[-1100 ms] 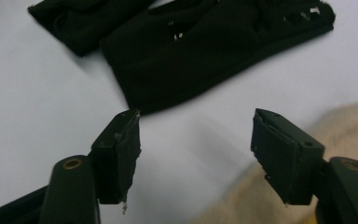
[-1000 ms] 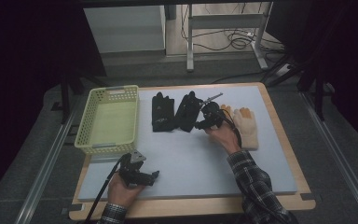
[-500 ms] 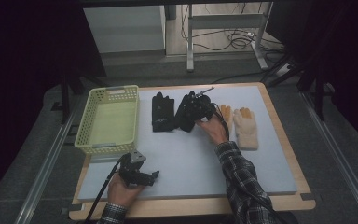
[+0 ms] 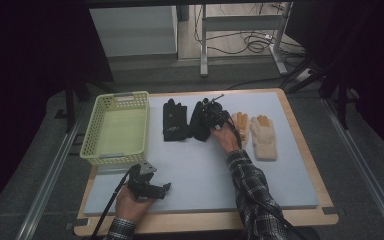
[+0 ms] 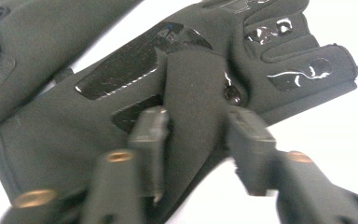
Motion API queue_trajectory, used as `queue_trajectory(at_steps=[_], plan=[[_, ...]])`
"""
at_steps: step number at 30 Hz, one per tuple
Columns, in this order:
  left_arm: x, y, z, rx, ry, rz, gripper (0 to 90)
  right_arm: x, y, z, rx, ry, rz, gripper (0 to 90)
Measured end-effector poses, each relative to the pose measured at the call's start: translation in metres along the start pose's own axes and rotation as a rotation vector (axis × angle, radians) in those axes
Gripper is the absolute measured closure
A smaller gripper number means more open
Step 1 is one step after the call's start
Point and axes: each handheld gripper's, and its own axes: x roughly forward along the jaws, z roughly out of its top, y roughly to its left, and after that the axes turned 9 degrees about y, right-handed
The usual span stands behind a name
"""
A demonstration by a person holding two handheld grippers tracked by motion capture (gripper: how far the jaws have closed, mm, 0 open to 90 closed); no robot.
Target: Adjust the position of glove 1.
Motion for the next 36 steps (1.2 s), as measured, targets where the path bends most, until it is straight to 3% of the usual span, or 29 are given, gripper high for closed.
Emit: queue_trajectory(at_steps=[2,9,14,18,19,22,24,26,30,36], plan=[[0.000,0.000,0.000,0.000,0.000,0.000,1.6,-0.001,0.001,-0.001,-0.018,-0.001,-0.009,83.7],[0.000,0.000,0.000,-0.001,0.000,0.000,1.6,-0.008,0.003,-0.003,-0.066,-0.027,-0.032,85.4],[0.000,0.000,0.000,-0.001,0.000,0.000,1.6,-0.024,-0.002,-0.006,-0.037,-0.065,0.025,85.4],[0.000,0.000,0.000,0.001,0.001,0.001,1.6,-0.051,-0.001,-0.013,-0.012,-0.120,0.096,85.5],[0.000,0.000,0.000,0.001,0.000,0.001,1.6,-0.051,-0.001,-0.013,-0.012,-0.120,0.096,85.5],[0.000,0.000,0.000,0.001,-0.001,0.001,1.6,-0.073,0.006,-0.022,-0.011,-0.155,0.144,85.4],[0.000,0.000,0.000,0.001,0.001,0.001,1.6,-0.078,0.009,-0.024,-0.010,-0.162,0.155,85.4],[0.000,0.000,0.000,0.002,0.000,0.002,1.6,-0.091,0.016,-0.033,0.007,-0.187,0.203,85.4],[0.000,0.000,0.000,0.001,0.000,0.001,1.6,-0.105,0.026,-0.044,0.000,-0.205,0.235,85.3],[0.000,0.000,0.000,0.003,-0.001,0.003,1.6,-0.126,0.054,-0.074,-0.027,-0.226,0.262,85.2]])
